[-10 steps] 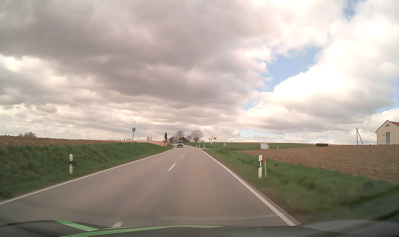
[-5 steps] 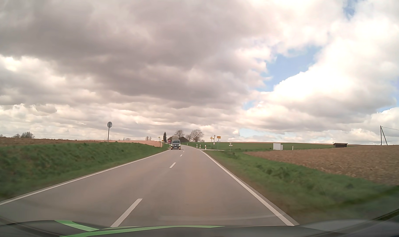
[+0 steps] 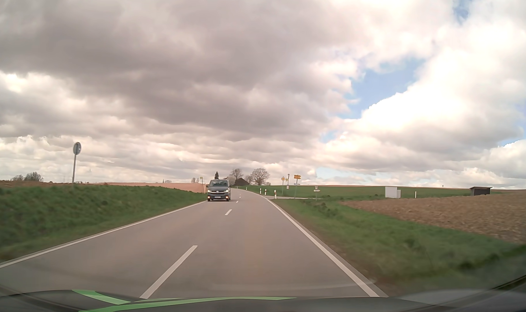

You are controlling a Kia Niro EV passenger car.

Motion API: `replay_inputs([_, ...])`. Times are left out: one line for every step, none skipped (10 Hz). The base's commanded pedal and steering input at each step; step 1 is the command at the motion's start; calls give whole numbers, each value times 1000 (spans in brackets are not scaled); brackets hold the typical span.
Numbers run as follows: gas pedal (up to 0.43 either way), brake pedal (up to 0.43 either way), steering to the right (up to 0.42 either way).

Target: Follow the waypoints while adhering to traffic rules and regulations

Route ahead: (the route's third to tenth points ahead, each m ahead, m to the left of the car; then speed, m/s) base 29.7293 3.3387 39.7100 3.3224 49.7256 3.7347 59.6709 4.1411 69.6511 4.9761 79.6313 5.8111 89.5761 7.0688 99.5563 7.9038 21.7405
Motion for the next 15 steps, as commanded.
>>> replay_inputs([319, 0, -4])
replay_inputs([319, 0, -5])
replay_inputs([319, 0, -5])
replay_inputs([319, 0, -5])
replay_inputs([311, 0, -5])
replay_inputs([311, 0, -6])
replay_inputs([311, 0, -7])
replay_inputs([299, 0, -8])
replay_inputs([299, 0, -8])
replay_inputs([299, 0, -8])
replay_inputs([299, 0, -8])
replay_inputs([299, 0, -8])
replay_inputs([299, 0, -8])
replay_inputs([299, 0, -7])
replay_inputs([299, 0, -6])
